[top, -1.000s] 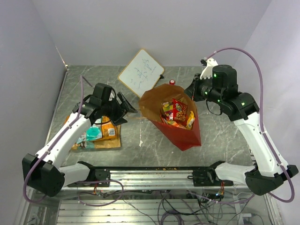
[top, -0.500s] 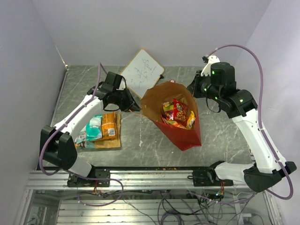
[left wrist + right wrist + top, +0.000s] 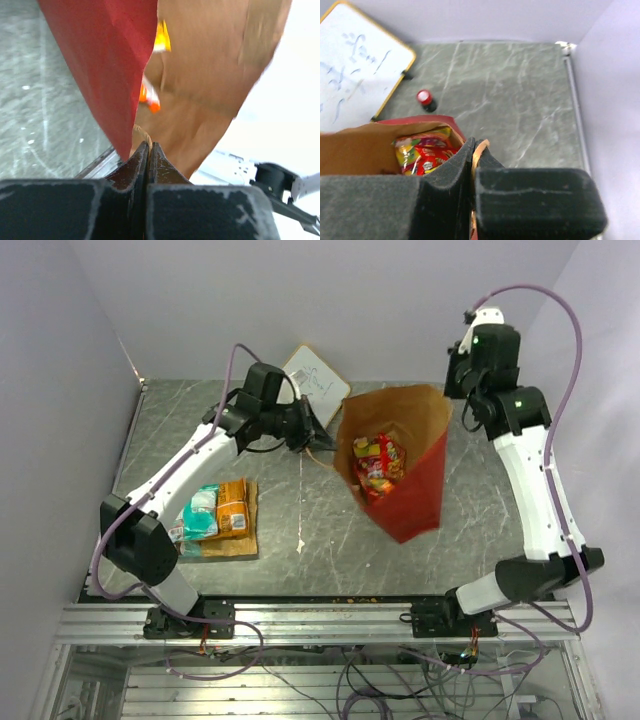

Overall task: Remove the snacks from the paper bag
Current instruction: Adjust the paper bag at the center of the board.

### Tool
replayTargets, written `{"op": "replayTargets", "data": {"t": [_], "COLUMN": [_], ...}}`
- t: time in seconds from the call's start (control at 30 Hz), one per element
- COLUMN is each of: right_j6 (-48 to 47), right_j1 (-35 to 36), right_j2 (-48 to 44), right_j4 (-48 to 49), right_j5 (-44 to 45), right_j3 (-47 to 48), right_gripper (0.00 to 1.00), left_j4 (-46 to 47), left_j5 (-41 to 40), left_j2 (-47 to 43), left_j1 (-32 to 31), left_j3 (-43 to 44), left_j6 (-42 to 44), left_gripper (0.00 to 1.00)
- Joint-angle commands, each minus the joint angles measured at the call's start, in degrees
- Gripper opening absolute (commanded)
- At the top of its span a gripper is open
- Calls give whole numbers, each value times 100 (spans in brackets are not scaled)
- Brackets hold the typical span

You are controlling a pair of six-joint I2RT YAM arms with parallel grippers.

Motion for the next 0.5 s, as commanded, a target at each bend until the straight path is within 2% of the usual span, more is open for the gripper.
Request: {"op": "replayTargets", "data": {"t": [0.0, 0.1, 0.17, 0.37, 0.47], "right_j6": [-974, -1227, -902, 719, 1401], "right_j1": [-462, -466, -465, -457, -416], "right_j2": [198, 291, 163, -1230, -1691], "right_j4": [1192, 1102, 1004, 1875, 2260], "right_j5": [-697, -1943, -2697, -5031, -5556], "right_j3": [871, 1044, 731, -2527, -3438], "right_gripper": [0, 0, 0, 0, 0], "left_j4": [367, 371, 455, 529, 549], "left_j5": [303, 146, 67, -252, -353], "left_j2": [95, -18, -183, -653, -926], "left_j1": [-489, -760, -873, -1120, -1214], "left_j3": [405, 94, -415, -2123, -2654], "left_j6": [-190, -123, -91, 100, 96], "left_gripper": [7, 7, 7, 7, 7]}}
